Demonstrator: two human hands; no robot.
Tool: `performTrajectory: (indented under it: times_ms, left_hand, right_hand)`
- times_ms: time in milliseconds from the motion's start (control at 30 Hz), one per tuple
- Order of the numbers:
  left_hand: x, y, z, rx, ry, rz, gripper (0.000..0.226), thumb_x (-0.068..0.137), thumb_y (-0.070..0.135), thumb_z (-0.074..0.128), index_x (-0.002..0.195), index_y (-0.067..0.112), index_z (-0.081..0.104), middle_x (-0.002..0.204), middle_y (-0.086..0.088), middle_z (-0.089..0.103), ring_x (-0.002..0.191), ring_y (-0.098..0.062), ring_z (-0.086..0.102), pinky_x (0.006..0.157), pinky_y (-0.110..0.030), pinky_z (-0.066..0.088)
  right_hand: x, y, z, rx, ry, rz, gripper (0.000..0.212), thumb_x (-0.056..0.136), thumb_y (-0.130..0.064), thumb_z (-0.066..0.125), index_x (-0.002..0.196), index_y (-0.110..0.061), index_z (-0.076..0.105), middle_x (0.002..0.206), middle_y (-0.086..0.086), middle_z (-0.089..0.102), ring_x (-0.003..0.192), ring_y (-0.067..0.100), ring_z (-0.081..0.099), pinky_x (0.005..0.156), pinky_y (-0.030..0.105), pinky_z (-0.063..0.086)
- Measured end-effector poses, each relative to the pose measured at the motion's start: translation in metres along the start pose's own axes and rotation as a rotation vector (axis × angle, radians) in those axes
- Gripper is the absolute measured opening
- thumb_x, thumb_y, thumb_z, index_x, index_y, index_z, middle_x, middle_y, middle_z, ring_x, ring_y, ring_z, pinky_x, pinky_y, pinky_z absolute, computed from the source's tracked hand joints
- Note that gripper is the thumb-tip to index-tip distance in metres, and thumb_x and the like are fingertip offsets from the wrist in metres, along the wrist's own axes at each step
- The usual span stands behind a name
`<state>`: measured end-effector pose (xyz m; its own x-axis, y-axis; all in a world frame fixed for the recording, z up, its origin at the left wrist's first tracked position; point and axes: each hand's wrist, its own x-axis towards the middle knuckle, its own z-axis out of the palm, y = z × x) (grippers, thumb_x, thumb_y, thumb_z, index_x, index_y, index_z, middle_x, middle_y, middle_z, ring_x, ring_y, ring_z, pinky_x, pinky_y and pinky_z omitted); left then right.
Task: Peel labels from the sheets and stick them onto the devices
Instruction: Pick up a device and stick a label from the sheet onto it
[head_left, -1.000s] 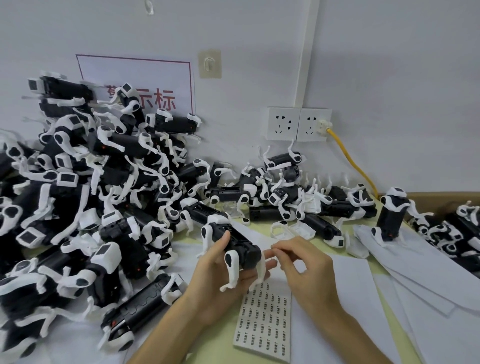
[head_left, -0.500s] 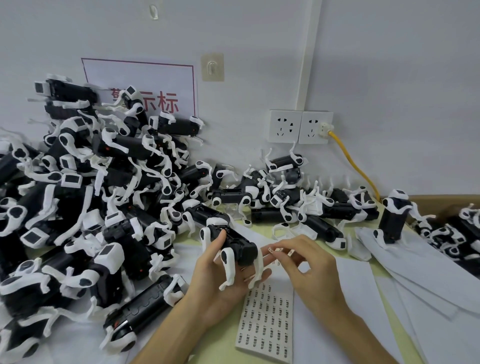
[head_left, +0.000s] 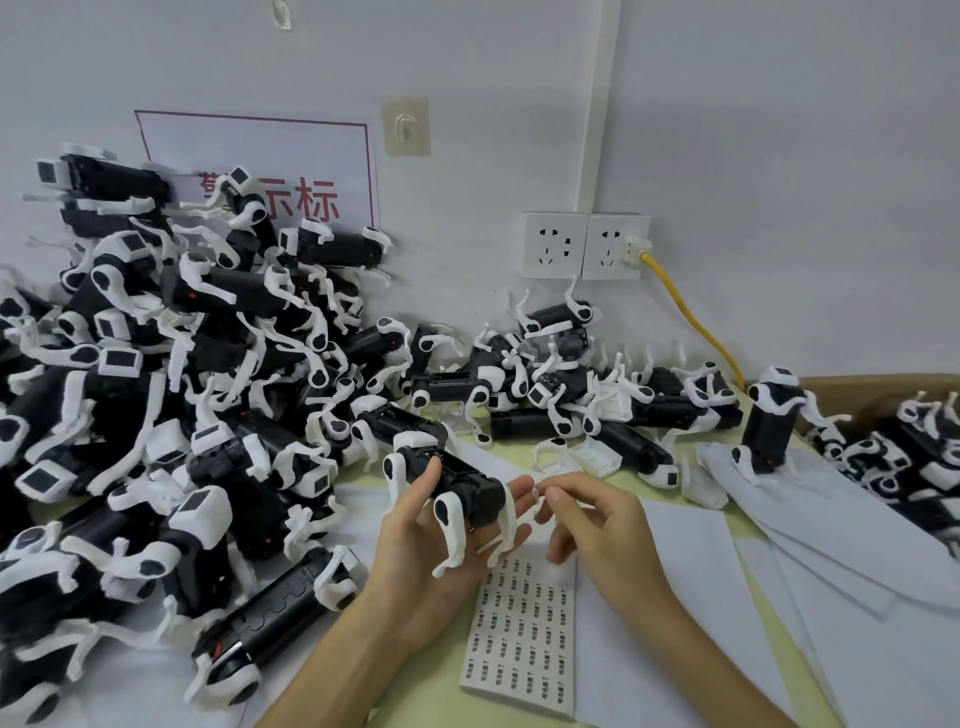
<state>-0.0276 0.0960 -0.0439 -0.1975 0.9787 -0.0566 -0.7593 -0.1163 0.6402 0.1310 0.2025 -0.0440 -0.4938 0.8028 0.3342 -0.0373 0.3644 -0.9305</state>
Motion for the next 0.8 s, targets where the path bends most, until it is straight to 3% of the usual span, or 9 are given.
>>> performTrajectory:
  times_ms: [167,267,467,600,733,800]
  left_hand:
    - [0.000,-0.001,0.002,0.017,0.011,0.030,0.085,0.090,0.049,0.067,0.146,-0.008,0.039,0.141,-0.035,0.057,0.133,-0.046,0.058,0.112,-0.053,0.041]
    - [0.001,-0.003,0.001,0.017,0.024,0.048,0.088,0.091,0.048,0.068,0.149,-0.008,0.034,0.141,-0.036,0.056,0.133,-0.048,0.057,0.114,-0.055,0.040]
    - [0.000,-0.005,-0.002,0.149,-0.007,0.077,0.089,0.079,0.052,0.085,0.133,-0.013,0.056,0.140,-0.034,0.058,0.131,-0.041,0.059,0.115,-0.056,0.044]
    - [-0.001,-0.008,0.000,0.326,-0.035,0.057,0.075,0.079,0.060,0.078,0.124,0.000,0.073,0.130,-0.023,0.067,0.115,-0.032,0.062,0.106,-0.041,0.046]
    - [-0.002,-0.009,0.002,0.386,-0.011,0.044,0.085,0.073,0.059,0.083,0.129,-0.002,0.069,0.137,-0.024,0.065,0.119,-0.030,0.063,0.108,-0.042,0.045]
    - [-0.001,-0.009,0.004,0.366,0.003,0.044,0.081,0.075,0.056,0.081,0.129,-0.003,0.069,0.130,-0.022,0.068,0.112,-0.027,0.068,0.095,-0.035,0.054]
  right_hand:
    - [-0.002,-0.001,0.003,-0.054,0.015,0.011,0.008,0.092,-0.018,0.075,0.089,-0.025,0.075,0.084,-0.005,0.075,0.050,0.019,0.063,0.054,0.030,0.052]
    - [-0.004,0.000,0.007,-0.080,0.079,0.031,0.016,0.089,-0.020,0.079,0.082,-0.033,0.074,0.081,-0.008,0.074,0.048,0.016,0.064,0.050,0.028,0.051]
    - [-0.002,-0.001,0.009,0.054,0.106,0.163,0.009,0.088,-0.023,0.079,0.080,-0.020,0.076,0.074,0.004,0.074,0.050,0.024,0.067,0.052,0.031,0.055]
    - [-0.004,-0.003,0.011,0.148,0.143,0.244,0.015,0.086,-0.023,0.081,0.085,-0.009,0.076,0.073,0.007,0.073,0.052,0.024,0.068,0.054,0.029,0.056]
    - [-0.007,-0.005,0.013,-0.011,0.193,0.160,0.011,0.090,-0.009,0.077,0.080,-0.011,0.073,0.070,0.001,0.072,0.050,0.022,0.069,0.052,0.031,0.057]
    - [-0.010,-0.006,0.014,-0.122,0.201,0.085,0.014,0.090,-0.012,0.078,0.078,-0.015,0.071,0.069,-0.004,0.071,0.049,0.018,0.068,0.054,0.035,0.058]
